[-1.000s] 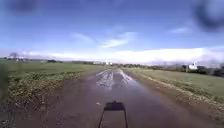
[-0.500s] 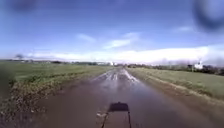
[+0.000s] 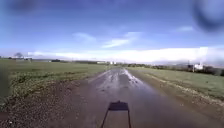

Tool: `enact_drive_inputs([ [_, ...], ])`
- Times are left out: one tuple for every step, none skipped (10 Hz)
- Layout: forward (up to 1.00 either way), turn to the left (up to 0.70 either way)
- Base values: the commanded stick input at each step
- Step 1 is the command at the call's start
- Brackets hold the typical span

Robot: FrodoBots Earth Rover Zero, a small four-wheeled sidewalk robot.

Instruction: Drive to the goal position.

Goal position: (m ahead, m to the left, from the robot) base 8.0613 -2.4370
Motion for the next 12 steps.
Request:
enact_drive_inputs([
  [0.70, 0.00],
  [0.70, 0.00],
  [0.70, 0.00],
  [0.70, 0.00],
  [0.70, 0.00],
  [0.70, 0.00],
  [0.70, 0.00],
  [0.70, 0.00],
  [0.70, 0.00],
  [0.70, 0.00],
  [0.70, 0.00],
  [0.70, -0.04],
])
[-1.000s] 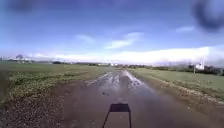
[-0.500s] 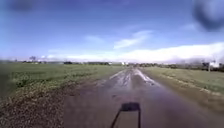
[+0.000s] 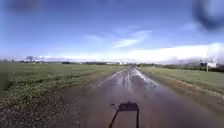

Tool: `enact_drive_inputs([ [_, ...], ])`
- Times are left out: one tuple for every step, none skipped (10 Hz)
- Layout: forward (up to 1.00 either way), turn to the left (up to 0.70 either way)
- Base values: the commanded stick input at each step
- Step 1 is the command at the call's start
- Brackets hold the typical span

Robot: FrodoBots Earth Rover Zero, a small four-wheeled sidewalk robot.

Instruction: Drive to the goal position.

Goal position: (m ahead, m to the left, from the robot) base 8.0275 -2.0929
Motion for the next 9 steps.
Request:
enact_drive_inputs([
  [0.70, -0.14],
  [0.70, -0.31],
  [0.70, -0.15],
  [0.70, 0.00],
  [0.70, 0.00],
  [0.70, 0.00],
  [0.70, 0.00],
  [0.70, 0.00],
  [0.70, 0.00],
])
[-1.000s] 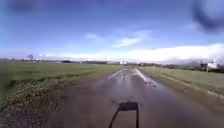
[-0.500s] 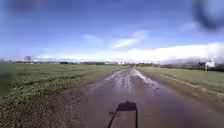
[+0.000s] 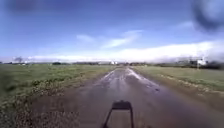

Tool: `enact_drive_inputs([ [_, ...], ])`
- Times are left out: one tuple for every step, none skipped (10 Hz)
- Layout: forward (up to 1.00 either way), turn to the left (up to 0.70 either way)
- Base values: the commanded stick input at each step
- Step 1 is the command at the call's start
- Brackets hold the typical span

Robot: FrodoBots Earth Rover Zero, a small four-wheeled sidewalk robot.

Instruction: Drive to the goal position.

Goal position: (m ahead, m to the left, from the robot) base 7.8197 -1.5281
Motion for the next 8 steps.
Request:
enact_drive_inputs([
  [0.70, 0.00],
  [0.70, 0.00],
  [0.70, 0.00],
  [0.70, 0.00],
  [0.70, 0.00],
  [0.70, 0.00],
  [0.70, 0.00],
  [0.70, 0.00],
])
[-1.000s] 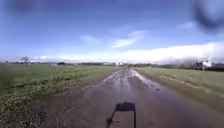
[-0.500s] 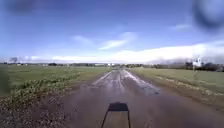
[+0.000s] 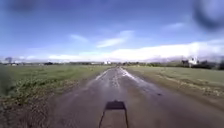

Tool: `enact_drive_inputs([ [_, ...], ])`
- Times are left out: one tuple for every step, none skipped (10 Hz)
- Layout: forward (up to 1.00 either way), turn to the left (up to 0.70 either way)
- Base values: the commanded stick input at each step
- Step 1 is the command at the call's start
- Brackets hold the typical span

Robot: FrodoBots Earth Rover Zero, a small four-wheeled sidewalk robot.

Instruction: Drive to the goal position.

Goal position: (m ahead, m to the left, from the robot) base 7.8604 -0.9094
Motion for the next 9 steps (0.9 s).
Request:
enact_drive_inputs([
  [0.70, 0.00],
  [0.70, 0.00],
  [0.70, 0.00],
  [0.70, 0.00],
  [0.70, 0.00],
  [0.70, 0.00],
  [0.70, 0.00],
  [0.70, 0.00],
  [0.70, 0.00],
])
